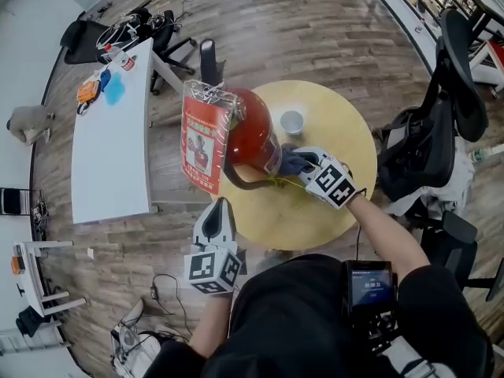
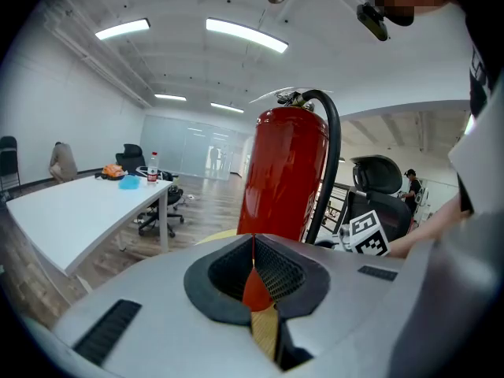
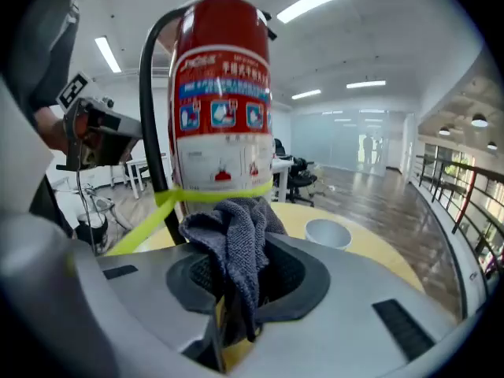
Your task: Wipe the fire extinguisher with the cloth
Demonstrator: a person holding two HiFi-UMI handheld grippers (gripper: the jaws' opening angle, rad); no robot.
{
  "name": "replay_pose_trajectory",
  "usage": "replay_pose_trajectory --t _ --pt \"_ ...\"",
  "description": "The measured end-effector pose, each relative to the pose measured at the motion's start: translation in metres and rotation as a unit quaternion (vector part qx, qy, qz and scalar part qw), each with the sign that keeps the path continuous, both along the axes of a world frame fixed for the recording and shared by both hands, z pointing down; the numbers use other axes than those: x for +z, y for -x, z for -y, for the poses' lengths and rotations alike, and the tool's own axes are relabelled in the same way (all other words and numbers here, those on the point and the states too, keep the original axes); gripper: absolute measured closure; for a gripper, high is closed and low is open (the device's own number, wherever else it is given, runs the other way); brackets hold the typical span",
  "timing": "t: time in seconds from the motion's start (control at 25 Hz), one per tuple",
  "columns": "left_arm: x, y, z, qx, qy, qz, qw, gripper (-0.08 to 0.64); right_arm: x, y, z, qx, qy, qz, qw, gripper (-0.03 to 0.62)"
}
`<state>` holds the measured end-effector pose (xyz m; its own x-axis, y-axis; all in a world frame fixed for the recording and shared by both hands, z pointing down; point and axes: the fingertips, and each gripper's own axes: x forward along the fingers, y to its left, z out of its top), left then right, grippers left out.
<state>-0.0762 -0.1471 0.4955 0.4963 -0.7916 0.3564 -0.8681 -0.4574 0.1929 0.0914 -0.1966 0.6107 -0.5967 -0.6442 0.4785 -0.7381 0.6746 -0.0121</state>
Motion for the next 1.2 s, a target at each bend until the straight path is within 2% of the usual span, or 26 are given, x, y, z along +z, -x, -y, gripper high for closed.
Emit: replay_pose_trajectory --t 0.08,0.16,0.28,0.4,0.6,0.72,0.84,0.92,1.12,1.2 --pt "0.000 0.000 0.000 -0.001 -0.001 -0.002 1.0000 0.535 0.019 0.004 -0.010 -0.013 0.023 -0.018 0.999 0.502" --pt "0.000 0.000 0.001 -0.002 -0.002 -0.003 1.0000 0.535 0.018 0.007 -0.016 -0.021 0.024 -0.021 0.999 0.502" --pt "0.000 0.000 0.004 0.001 -0.002 -0.004 1.0000 0.535 -0.017 0.014 -0.017 -0.038 -0.008 -0.014 0.999 0.502" --pt "-0.004 -0.006 0.005 0.010 -0.006 -0.009 0.9999 0.535 -0.075 0.017 -0.020 -0.042 -0.051 0.008 0.998 0.502" --pt "-0.020 -0.023 0.009 0.036 -0.020 -0.023 0.9989 0.535 -0.192 0.015 -0.020 -0.024 -0.139 0.072 0.987 0.502" --pt "-0.033 -0.035 0.010 0.054 -0.035 -0.032 0.9974 0.535 -0.259 0.011 -0.024 -0.030 -0.186 0.132 0.973 0.502" --pt "-0.047 -0.046 0.004 0.071 -0.049 -0.041 0.9954 0.535 -0.301 -0.006 -0.036 -0.019 -0.199 0.206 0.958 0.502" --pt "-0.053 -0.054 -0.003 0.082 -0.053 -0.047 0.9941 0.535 -0.303 -0.019 -0.046 -0.003 -0.195 0.226 0.955 0.500" --pt "-0.066 -0.075 -0.021 0.112 -0.064 -0.058 0.9900 0.535 -0.265 -0.036 -0.075 0.039 -0.185 0.180 0.965 0.500" --pt "-0.070 -0.082 -0.025 0.121 -0.069 -0.061 0.9884 0.535 -0.251 -0.035 -0.086 0.051 -0.177 0.178 0.967 0.500"
